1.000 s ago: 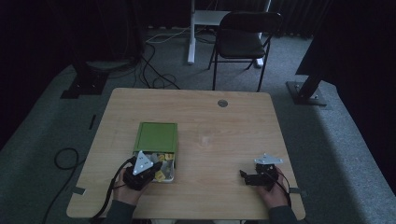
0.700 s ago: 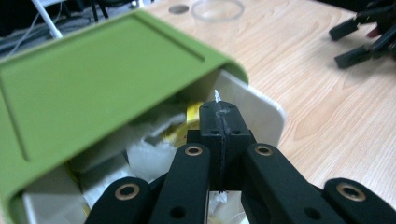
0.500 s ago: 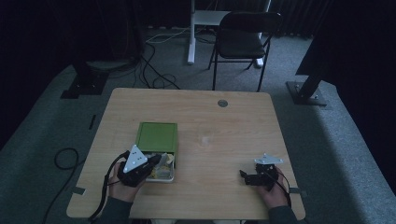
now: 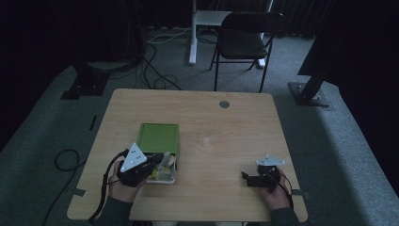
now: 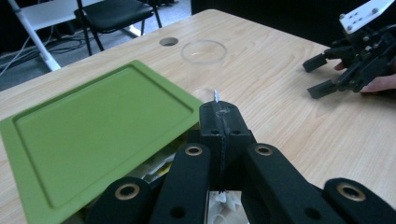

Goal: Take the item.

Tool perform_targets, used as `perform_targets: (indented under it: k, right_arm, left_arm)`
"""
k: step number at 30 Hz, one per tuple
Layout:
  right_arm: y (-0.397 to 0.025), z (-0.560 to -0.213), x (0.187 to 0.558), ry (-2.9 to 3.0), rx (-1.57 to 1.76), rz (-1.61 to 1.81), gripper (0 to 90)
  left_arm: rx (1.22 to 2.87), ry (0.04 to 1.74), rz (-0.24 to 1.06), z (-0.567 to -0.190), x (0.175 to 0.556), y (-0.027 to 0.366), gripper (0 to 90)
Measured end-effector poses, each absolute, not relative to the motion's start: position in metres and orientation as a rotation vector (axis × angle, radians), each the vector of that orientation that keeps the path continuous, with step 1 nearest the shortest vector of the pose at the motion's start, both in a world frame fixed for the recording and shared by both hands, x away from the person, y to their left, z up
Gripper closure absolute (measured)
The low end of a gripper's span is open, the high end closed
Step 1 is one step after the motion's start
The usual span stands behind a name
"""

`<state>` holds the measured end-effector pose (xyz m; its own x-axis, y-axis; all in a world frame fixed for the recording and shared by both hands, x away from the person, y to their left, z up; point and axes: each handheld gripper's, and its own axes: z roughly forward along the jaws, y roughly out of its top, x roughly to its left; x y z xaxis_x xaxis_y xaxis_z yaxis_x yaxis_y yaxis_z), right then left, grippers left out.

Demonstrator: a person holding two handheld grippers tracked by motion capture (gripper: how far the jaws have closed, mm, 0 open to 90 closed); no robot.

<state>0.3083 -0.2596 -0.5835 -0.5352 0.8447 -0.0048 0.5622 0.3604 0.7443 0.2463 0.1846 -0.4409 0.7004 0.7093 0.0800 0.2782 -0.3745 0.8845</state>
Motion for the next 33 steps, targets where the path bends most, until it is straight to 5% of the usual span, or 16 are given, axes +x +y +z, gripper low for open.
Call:
perform_targets:
  k: [33]
  right_arm:
    - [-0.260,-0.583,0.308,2.239,1.231,0.997,11.5]
  left_arm:
    - [1.923,0.723,0.493,-0.432,0.279,0.124,90.0]
